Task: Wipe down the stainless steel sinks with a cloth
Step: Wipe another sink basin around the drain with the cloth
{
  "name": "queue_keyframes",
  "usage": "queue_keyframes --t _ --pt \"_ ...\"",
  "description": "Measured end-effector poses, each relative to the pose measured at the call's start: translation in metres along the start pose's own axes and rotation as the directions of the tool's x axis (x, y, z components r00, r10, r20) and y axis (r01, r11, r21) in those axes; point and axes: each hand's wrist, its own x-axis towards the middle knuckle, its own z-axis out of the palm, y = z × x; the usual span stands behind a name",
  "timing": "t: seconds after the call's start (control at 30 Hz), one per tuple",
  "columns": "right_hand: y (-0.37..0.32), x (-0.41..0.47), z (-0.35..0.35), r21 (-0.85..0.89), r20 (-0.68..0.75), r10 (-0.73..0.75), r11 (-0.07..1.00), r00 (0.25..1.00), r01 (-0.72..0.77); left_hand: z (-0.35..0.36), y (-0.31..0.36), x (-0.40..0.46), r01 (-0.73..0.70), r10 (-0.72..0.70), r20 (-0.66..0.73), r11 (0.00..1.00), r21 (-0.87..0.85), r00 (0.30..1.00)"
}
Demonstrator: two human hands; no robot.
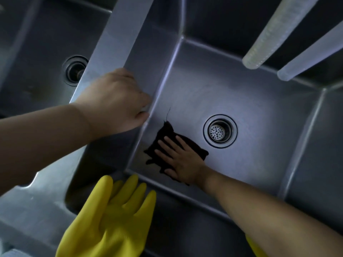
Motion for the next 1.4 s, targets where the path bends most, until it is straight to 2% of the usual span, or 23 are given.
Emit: queue_keyframes --t 0.07,0.13,0.3,0.43,0.57,0.67,0.73,0.8,0.93,1.07,1.23,1.4 --pt "0.013 -0.009 -0.001 -0.009 -0.031 -0.034 0.999 0.999 0.034 -0.001 0.002 0.002 0.006 -0.006 0.013 1.0 0.015 1.0" --pt "0.026 -0.011 -0.003 0.009 -0.041 -0.004 1.0 0.999 0.005 -0.001 0.002 0.003 0.011 -0.012 0.009 1.0 0.024 1.0" --pt "0.059 0.001 -0.011 0.058 -0.057 0.257 0.966 0.965 -0.254 0.001 0.0 0.001 0.0 0.0 -0.015 1.0 0.021 1.0" --pt "0.1 0.021 -0.022 0.095 -0.079 0.458 0.888 0.886 -0.45 0.002 0.0 0.002 0.009 -0.01 0.002 1.0 0.025 1.0" --pt "0.126 0.052 -0.03 0.113 -0.081 0.648 0.761 0.757 -0.639 0.004 -0.003 0.0 0.03 -0.03 0.021 1.0 0.005 0.999" --pt "0.122 0.074 -0.032 0.122 -0.055 0.734 0.678 0.677 -0.725 0.002 -0.002 0.0 0.011 -0.011 0.013 1.0 0.011 1.0" --pt "0.11 0.085 -0.032 0.117 -0.048 0.745 0.666 0.666 -0.737 0.002 -0.002 0.0 0.003 -0.003 0.006 1.0 0.015 1.0" --pt "0.088 0.091 -0.029 0.122 -0.053 0.697 0.715 0.715 -0.688 0.003 -0.002 0.0 0.004 -0.004 0.001 1.0 0.023 1.0" --pt "0.02 0.089 -0.017 0.108 -0.064 0.448 0.891 0.892 -0.44 0.001 0.0 0.0 0.005 -0.004 -0.013 0.999 0.048 1.0" --pt "-0.04 0.069 -0.003 0.066 -0.043 0.225 0.973 0.973 -0.222 -0.001 0.002 -0.001 0.044 -0.045 0.014 0.998 0.055 0.999" --pt "-0.052 0.027 0.005 -0.002 0.038 -0.102 0.995 0.994 0.102 -0.004 0.005 0.001 0.064 -0.069 0.074 0.995 0.072 0.995" --pt "-0.022 -0.02 0.01 -0.007 -0.034 -0.269 0.963 0.962 0.269 -0.005 0.006 0.002 0.085 -0.091 0.11 0.995 0.061 0.99"
